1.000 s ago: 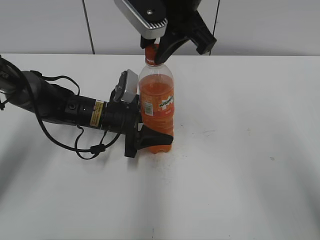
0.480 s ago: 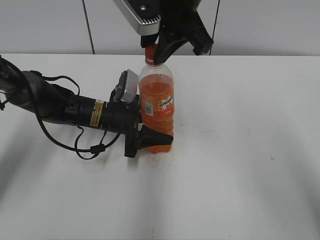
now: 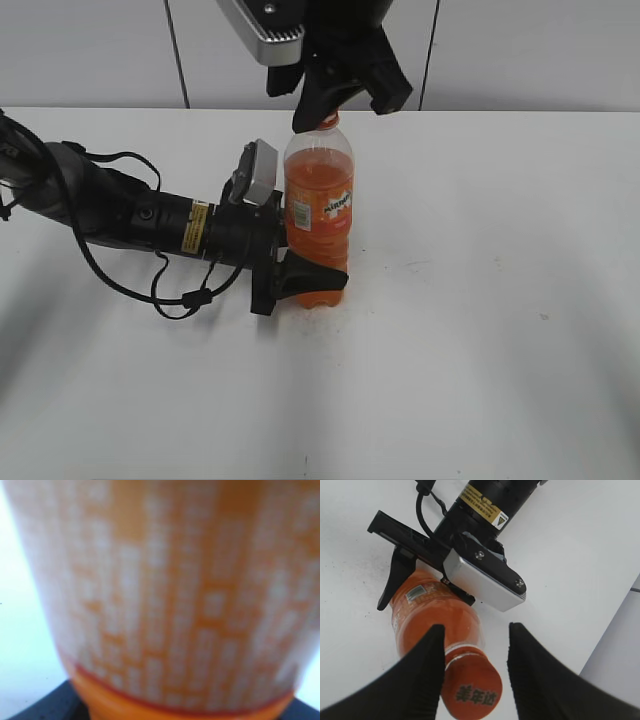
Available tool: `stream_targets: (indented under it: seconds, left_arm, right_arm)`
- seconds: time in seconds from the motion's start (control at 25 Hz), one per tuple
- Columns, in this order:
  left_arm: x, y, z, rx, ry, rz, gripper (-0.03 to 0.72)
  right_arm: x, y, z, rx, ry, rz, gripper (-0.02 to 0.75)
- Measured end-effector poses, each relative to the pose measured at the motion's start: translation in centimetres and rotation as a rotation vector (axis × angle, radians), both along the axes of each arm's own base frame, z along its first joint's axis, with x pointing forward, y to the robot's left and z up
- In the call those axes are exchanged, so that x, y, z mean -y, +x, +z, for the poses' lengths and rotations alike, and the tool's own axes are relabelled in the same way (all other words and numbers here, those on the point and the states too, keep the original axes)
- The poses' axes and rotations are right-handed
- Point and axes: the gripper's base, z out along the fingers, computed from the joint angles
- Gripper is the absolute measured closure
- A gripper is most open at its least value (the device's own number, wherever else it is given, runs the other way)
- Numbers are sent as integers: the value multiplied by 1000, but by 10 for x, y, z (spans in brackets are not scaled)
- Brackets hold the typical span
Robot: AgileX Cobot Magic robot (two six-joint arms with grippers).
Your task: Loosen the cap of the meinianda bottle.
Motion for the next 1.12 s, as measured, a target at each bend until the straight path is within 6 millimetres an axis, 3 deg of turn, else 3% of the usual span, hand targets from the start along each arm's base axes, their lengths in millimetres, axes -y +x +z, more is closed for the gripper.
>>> stream_targets:
  seconds: [0.36, 0.56, 0.72, 1.0, 1.12]
  left_arm:
    - [0, 0, 0, -1, 1, 1, 288]
    - [0, 0, 0, -1, 1, 1, 288]
    - [0, 0, 0, -1, 1, 1, 288]
    - [0, 0, 0, -1, 2, 2, 288]
    - [0, 0, 0, 1, 4, 4, 288]
  right_arm:
    - [-3, -2, 2, -56, 50, -67, 354]
    - [-10, -9, 27, -179, 217, -236, 350]
    - [-11, -10, 43, -328, 318, -519, 350]
    - [4, 2, 38, -487, 372, -1275, 350]
    - [8, 6, 37, -536, 424, -1506, 350]
